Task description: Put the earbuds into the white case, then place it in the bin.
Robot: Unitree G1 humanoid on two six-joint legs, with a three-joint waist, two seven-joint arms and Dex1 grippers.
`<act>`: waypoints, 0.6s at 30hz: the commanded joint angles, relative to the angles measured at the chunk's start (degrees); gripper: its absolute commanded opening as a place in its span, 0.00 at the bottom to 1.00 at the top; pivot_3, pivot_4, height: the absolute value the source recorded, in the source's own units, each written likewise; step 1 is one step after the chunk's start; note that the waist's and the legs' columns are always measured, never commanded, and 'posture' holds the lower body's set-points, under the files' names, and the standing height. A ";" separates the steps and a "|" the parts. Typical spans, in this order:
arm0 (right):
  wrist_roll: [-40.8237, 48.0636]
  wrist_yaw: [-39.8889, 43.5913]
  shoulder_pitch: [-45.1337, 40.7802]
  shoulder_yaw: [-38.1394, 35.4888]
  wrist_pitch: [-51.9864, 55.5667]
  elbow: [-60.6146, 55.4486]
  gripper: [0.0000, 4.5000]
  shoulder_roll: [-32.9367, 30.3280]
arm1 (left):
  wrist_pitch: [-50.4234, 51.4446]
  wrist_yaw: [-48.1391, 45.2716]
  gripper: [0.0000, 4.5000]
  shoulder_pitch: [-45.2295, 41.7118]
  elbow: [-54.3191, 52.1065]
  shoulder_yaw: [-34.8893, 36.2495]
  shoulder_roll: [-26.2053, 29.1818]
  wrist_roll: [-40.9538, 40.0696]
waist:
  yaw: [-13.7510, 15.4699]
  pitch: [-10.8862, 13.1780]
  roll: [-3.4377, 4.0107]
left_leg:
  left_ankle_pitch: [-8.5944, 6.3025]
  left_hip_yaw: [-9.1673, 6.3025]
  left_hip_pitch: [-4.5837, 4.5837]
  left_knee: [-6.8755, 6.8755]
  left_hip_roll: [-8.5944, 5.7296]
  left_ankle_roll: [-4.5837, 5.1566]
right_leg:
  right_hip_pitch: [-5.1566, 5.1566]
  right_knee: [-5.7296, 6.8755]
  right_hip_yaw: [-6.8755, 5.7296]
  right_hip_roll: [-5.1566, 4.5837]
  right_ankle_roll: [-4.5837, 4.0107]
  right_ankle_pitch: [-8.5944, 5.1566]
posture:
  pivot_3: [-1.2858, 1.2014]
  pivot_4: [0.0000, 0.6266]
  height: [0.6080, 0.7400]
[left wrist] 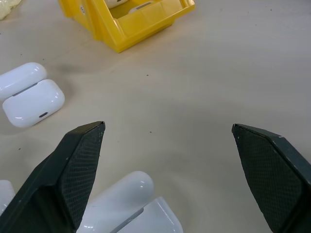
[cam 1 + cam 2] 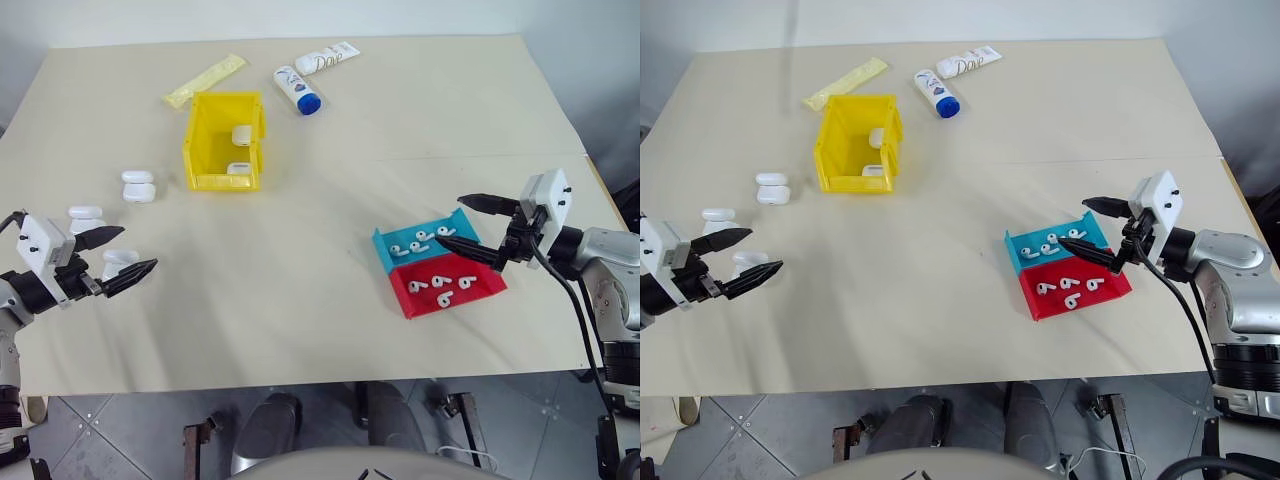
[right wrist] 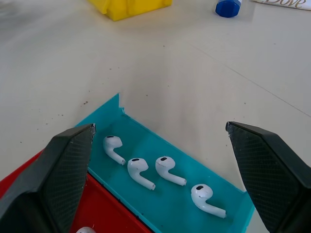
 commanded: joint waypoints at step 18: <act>-1.63 4.84 -7.96 1.64 -6.39 6.55 1.00 0.55 | 12.28 7.38 0.99 25.53 -19.04 14.79 -0.35 -1.79 | -0.95 0.02 0.04 | -0.11 0.31 0.11 -0.06 0.13 0.08 | -0.01 -0.04 0.25 0.10 -0.01 0.00 | 0.52 0.24 1.00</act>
